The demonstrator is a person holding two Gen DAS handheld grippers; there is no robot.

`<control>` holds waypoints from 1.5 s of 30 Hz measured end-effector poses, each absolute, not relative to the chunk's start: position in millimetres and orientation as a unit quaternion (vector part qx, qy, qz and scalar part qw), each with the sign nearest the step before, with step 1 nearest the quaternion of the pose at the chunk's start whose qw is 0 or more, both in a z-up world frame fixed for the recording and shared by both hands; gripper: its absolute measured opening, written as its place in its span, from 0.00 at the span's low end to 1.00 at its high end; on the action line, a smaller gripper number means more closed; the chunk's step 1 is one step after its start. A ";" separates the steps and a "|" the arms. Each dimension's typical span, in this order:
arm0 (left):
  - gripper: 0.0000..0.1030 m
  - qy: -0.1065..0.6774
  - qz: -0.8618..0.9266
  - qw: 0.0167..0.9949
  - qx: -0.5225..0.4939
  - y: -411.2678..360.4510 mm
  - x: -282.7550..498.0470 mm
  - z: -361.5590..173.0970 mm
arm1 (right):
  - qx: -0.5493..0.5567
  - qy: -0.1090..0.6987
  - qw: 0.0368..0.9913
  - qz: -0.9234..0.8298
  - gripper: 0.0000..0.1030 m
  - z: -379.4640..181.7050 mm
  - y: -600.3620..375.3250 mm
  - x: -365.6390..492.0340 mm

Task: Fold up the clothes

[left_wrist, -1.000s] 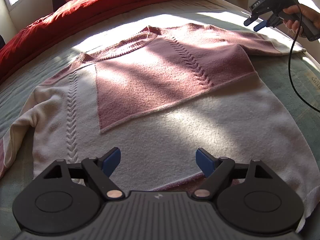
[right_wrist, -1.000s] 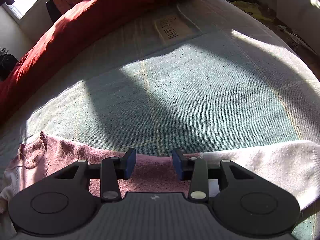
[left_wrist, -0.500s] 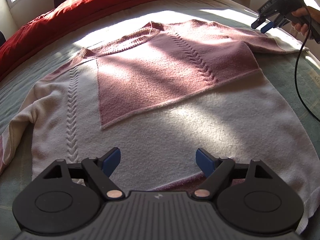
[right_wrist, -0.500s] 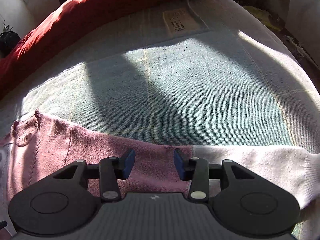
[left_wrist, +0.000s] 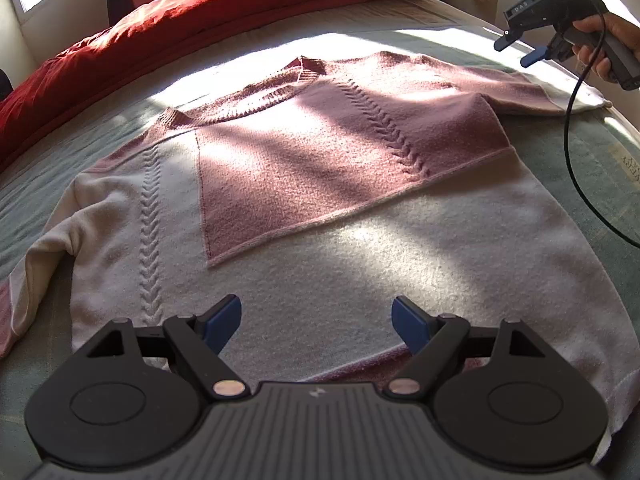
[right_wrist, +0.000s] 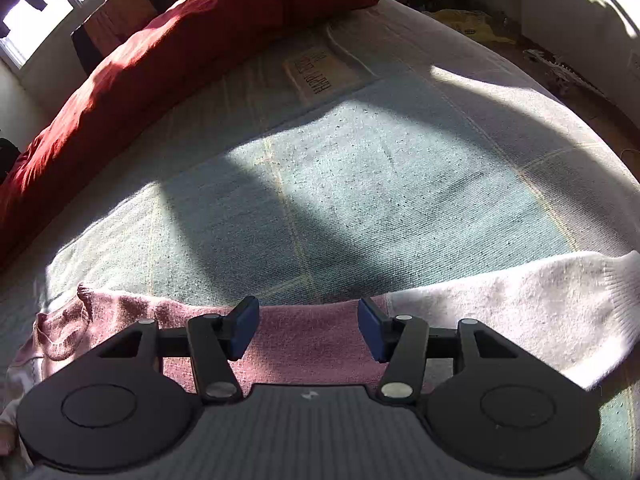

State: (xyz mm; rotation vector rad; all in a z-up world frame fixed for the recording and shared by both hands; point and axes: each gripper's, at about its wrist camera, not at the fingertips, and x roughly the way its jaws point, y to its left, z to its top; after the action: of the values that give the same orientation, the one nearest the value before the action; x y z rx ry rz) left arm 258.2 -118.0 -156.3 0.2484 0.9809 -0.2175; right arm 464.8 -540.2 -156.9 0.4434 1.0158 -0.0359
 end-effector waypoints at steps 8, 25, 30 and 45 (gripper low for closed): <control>0.80 0.471 -0.104 0.868 0.123 -116.7 250.4 -153.3 | 0.237 0.474 0.842 -0.102 0.56 -183.4 -582.3 425.8; 0.80 0.476 -0.096 0.868 0.103 -98.1 249.9 -149.3 | 0.291 0.519 0.778 0.204 0.63 -146.4 -379.7 411.8; 0.80 0.472 -0.099 0.872 0.087 -88.7 243.0 -145.9 | 0.188 0.545 0.805 0.141 0.49 -177.9 -363.8 406.6; 0.80 0.483 -0.094 0.868 0.063 -71.3 226.5 -144.7 | 0.153 0.545 0.815 0.121 0.59 -178.0 -342.8 355.1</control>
State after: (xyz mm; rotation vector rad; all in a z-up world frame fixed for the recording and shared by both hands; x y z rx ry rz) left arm 226.5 -71.3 -144.7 0.1313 1.0102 -0.1977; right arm 355.1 -342.8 -178.0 0.3260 1.1631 0.2585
